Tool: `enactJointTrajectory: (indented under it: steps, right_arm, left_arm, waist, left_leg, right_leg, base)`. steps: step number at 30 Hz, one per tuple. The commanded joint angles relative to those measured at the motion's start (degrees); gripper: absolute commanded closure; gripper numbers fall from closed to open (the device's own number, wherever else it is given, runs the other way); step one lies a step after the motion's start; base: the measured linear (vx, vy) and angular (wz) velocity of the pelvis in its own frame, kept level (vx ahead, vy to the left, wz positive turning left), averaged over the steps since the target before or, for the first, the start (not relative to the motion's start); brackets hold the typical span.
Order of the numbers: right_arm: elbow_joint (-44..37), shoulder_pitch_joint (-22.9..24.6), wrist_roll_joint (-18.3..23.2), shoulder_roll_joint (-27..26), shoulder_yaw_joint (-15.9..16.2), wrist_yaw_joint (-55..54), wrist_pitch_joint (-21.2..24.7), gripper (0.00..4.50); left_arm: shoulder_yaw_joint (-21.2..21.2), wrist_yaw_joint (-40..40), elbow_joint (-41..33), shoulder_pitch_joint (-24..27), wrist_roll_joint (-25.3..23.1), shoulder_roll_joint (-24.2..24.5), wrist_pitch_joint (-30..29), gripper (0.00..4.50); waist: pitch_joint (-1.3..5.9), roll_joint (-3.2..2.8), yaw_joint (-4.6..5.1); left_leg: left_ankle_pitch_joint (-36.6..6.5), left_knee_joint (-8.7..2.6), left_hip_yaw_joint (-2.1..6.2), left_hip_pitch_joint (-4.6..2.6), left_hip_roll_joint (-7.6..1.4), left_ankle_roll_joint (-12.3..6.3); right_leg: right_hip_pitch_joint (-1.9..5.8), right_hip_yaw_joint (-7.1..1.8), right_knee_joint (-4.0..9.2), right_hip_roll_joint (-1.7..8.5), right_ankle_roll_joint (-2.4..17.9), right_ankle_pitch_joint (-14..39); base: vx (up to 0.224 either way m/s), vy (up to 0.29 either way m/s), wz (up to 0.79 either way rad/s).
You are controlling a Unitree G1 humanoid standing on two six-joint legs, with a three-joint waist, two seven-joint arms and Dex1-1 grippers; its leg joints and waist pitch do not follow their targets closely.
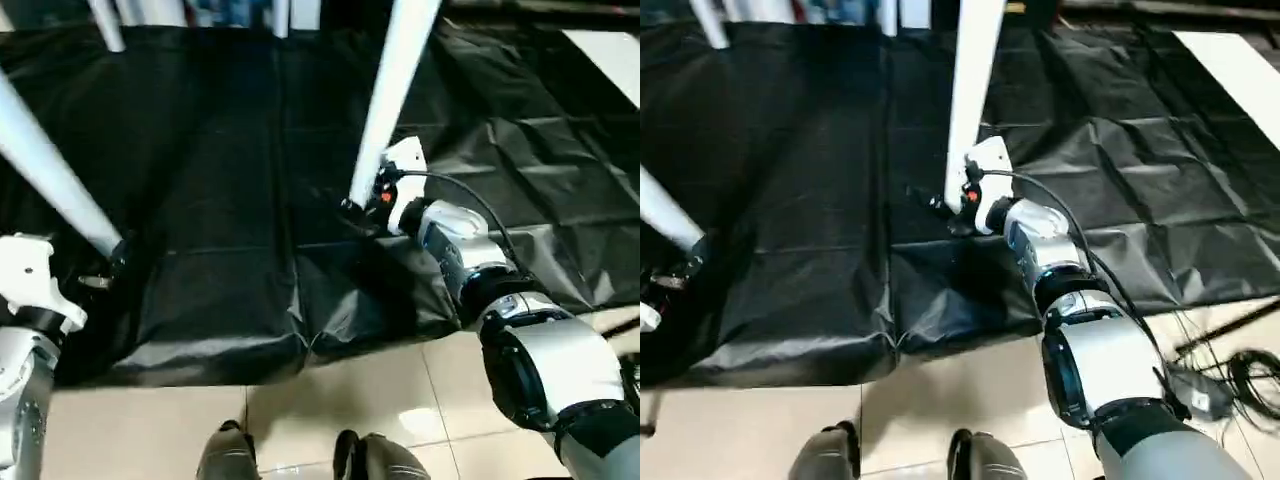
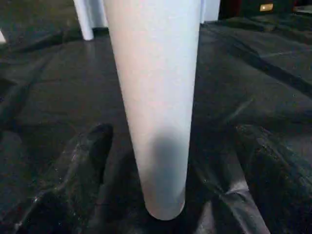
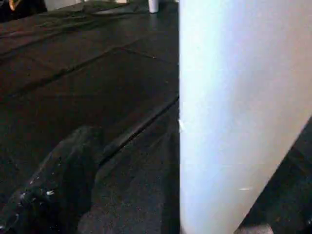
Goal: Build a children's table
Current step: Flip table
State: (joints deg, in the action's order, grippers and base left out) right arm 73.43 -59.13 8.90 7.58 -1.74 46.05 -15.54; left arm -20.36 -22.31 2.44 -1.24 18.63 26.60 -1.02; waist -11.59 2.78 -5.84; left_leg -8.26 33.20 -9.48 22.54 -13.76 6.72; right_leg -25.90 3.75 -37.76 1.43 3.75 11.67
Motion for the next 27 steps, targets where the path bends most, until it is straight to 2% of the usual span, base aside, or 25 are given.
enactJointTrajectory:
  steps: [1,5,8,11,15,17,20,21,23,24,26,27]
  right_arm:
    - [0.46,0.33,-0.20,0.32,-0.26,1.94,-0.81,0.00]
    - [-0.71,2.14,0.07,-0.01,-0.49,7.04,-1.39,0.00]
    - [-2.54,4.19,0.52,-0.80,-0.19,12.31,-1.94,0.00]
    - [-4.68,6.17,1.01,-1.41,0.55,15.80,-2.39,0.00]
    - [-7.81,9.11,1.33,-1.44,1.13,18.71,-3.07,0.00]
    - [-8.46,9.88,1.64,-1.17,0.77,19.36,-2.74,0.00]
    - [-10.17,11.28,2.09,-1.30,0.68,20.50,-1.86,0.00]
    - [-11.94,12.86,2.26,-1.57,0.99,21.63,-1.34,0.00]
    - [-13.22,14.24,2.17,-1.93,1.38,22.05,-1.38,0.00]
    - [-13.62,14.74,2.13,-2.02,1.51,22.16,-1.44,0.00]
    - [-14.23,15.72,1.21,-2.63,0.95,16.83,-4.78,0.00]
    - [-14.23,15.72,1.21,-2.63,0.95,16.83,-4.78,0.00]
  left_arm:
    - [-0.85,-0.70,0.78,-0.04,0.90,0.51,-0.44,0.07]
    - [-1.19,-1.14,1.88,-1.10,1.25,0.63,-0.20,0.07]
    - [-1.86,-1.05,2.21,-1.56,1.51,0.77,0.02,0.07]
    - [-2.56,-0.96,1.51,-0.87,1.89,1.00,-0.03,0.07]
    - [-4.02,-1.18,-1.12,1.26,3.19,0.79,-0.18,0.07]
    - [-4.52,-1.00,-1.66,2.05,3.14,0.72,-0.10,0.07]
    - [-5.42,-0.79,-1.63,2.80,3.19,0.73,0.14,0.07]
    - [-6.21,-0.53,-1.37,3.31,3.25,0.69,0.39,0.07]
    - [-6.86,-0.35,-1.10,3.62,3.43,0.56,0.64,0.07]
    - [-7.03,-0.27,-1.07,3.73,3.52,0.46,0.70,0.07]
    - [-7.55,-0.42,-0.79,4.11,4.01,0.17,1.16,0.07]
    - [-7.55,-0.42,-0.79,4.11,4.01,0.17,1.16,0.07]
  waist:
    - [6.50,-1.31,0.01]
    - [6.63,-1.16,-0.11]
    - [7.06,-1.46,-0.11]
    - [7.30,-1.37,0.07]
    - [7.38,-1.42,0.08]
    - [7.47,-1.13,0.02]
    - [7.42,-1.24,-0.11]
    - [7.61,-0.86,-0.09]
    - [7.51,-0.96,-0.11]
    - [7.55,-0.67,-0.11]
    - [7.50,-0.42,-0.06]
    - [7.55,-0.51,-0.19]
  left_leg:
    - [-6.05,-2.49,-0.50,-0.75,0.15,-5.67]
    - [-6.59,-2.36,-0.63,-0.75,0.12,-6.00]
    - [-6.59,-2.20,-0.52,-0.74,-0.01,-5.91]
    - [-6.76,-2.11,-0.52,-0.74,-0.06,-6.46]
    - [-8.08,-2.13,-0.47,-0.87,-0.25,-6.18]
    - [-9.10,-2.17,-0.57,-1.11,-0.26,-5.68]
    - [-9.76,-2.24,-0.49,-1.09,-0.30,-5.12]
    - [-10.13,-2.27,-0.52,-1.10,-0.26,-4.93]
    - [-11.07,-2.43,-0.43,-1.14,-0.30,-4.59]
    - [-12.13,-2.54,-0.44,-1.44,-0.30,-4.22]
    - [-13.76,-2.80,-0.35,-1.76,-0.35,-3.13]
    - [-13.55,-2.75,-0.34,-1.80,-0.33,-2.79]
  right_leg:
    - [4.92,-3.60,3.47,5.13,14.83,-5.32]
    - [5.03,-3.66,3.57,5.21,14.87,-4.48]
    - [5.20,-3.60,3.37,5.25,15.13,-4.75]
    - [5.19,-3.49,3.27,5.16,15.53,-5.72]
    - [5.09,-3.45,3.50,5.29,15.58,-3.19]
    - [4.88,-3.43,3.76,5.18,15.43,-0.73]
    - [4.80,-3.46,3.95,5.26,14.82,0.79]
    - [4.96,-3.45,4.03,5.23,14.42,1.42]
    - [4.84,-3.43,4.21,5.26,13.52,2.74]
    - [4.81,-3.44,4.50,5.39,13.20,4.83]
    - [4.68,-3.44,4.94,5.56,12.62,8.87]
    - [4.62,-3.50,4.91,5.67,12.44,9.19]
  base:
    - [0.000,0.000,0.00]
    - [0.000,0.000,0.00]
    - [0.000,0.000,0.00]
    - [0.000,0.000,0.00]
    - [0.000,0.000,0.00]
    - [0.000,0.000,0.00]
    - [0.000,0.000,0.00]
    - [0.000,0.000,0.00]
    - [0.000,0.000,0.00]
    - [0.000,0.000,0.00]
    - [0.000,0.000,0.00]
    - [0.000,0.000,0.00]
